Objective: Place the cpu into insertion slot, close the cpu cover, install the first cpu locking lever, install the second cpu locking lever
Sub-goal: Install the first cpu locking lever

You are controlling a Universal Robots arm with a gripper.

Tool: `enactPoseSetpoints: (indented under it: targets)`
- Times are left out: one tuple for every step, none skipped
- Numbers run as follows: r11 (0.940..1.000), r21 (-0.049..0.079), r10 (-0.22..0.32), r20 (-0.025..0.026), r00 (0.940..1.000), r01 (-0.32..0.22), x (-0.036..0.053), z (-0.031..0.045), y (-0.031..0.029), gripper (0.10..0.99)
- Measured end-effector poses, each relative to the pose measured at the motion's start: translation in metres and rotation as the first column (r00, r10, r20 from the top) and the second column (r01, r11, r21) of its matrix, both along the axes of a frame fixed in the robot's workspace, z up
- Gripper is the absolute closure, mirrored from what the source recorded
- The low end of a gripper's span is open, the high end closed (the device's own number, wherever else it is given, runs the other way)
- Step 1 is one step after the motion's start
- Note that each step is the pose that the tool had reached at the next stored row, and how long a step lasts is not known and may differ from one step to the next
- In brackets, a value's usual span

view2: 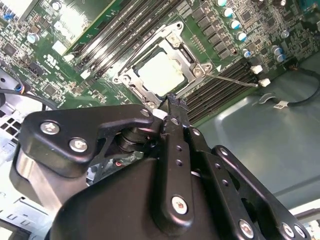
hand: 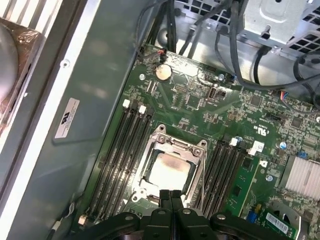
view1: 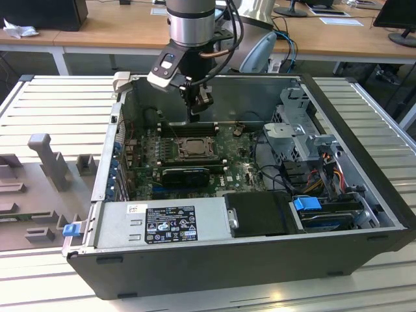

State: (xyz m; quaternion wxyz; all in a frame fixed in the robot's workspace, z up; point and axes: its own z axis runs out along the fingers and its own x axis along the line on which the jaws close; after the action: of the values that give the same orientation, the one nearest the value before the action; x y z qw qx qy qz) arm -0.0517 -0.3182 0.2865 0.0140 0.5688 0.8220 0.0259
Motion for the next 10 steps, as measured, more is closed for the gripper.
enactPoseSetpoints:
  targets:
    - [1.0000,0.000,0.006,0.0000,1.0000,-0.006,0.0000,0.0000,0.0000,0.980]
    - [0.9999,0.000,0.013,0.0000,0.9999,-0.013,0.0000,0.0000,0.0000,0.980]
    - [0.9998,0.000,0.019,0.0000,0.9998,-0.019,0.0000,0.0000,0.0000,0.980]
    - [0.9997,0.000,0.026,0.0000,0.9997,-0.026,0.0000,0.0000,0.0000,0.980]
    - [0.9995,0.000,0.031,0.0000,0.9995,-0.031,0.0000,0.0000,0.0000,0.980]
    - [0.9993,0.000,0.037,-0.0001,0.9993,-0.037,0.0000,0.0000,0.0000,0.980]
    - [0.9992,0.000,0.041,0.0000,0.9992,-0.041,0.0000,0.0000,0.0000,0.980]
    - [0.9989,0.000,0.046,0.0000,0.9989,-0.046,0.0000,0.0000,0.0000,0.980]
    - [0.9986,0.000,0.053,0.0000,0.9986,-0.053,0.0000,0.0000,0.0000,0.980]
    - [0.9983,0.000,0.058,0.0000,0.9983,-0.058,0.0000,0.0000,0.0000,0.980]
